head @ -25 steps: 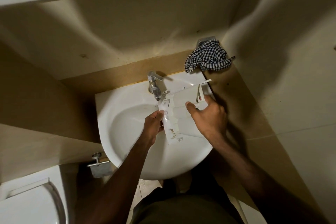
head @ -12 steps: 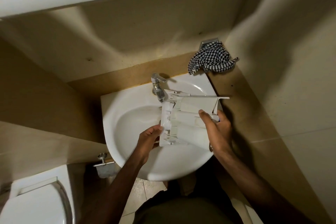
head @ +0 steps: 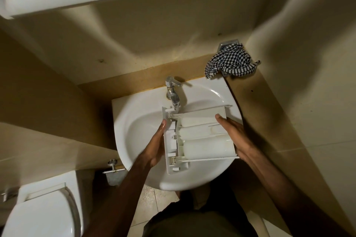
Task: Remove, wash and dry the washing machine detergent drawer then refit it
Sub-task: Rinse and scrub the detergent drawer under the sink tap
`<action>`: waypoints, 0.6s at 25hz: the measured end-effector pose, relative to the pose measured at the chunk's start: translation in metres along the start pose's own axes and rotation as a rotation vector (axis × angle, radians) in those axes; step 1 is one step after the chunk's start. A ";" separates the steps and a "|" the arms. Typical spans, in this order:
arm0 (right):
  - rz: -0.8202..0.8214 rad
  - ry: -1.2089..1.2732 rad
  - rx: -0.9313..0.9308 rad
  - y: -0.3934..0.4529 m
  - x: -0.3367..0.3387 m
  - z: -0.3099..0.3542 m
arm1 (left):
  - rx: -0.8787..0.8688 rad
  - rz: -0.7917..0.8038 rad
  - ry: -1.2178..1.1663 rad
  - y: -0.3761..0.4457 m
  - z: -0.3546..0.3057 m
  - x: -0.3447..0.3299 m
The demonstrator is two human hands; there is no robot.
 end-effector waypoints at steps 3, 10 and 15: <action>0.151 -0.031 -0.077 0.016 -0.013 -0.006 | -0.007 -0.014 -0.151 0.000 -0.002 0.006; 0.046 -0.524 0.190 0.058 -0.059 0.017 | -0.210 -0.254 -0.022 -0.021 -0.011 0.047; -0.185 -0.835 0.669 0.055 -0.096 0.040 | -0.260 -0.486 -0.010 -0.036 -0.007 0.053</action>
Point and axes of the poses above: each hand's wrist, its own y-axis towards the middle knuckle, its own x-axis out of the back of the hand, z = x × y, the point moved 9 cm from there along y, towards the middle knuckle, and after that the axes turned 5 degrees about y, right-handed, at the moved point
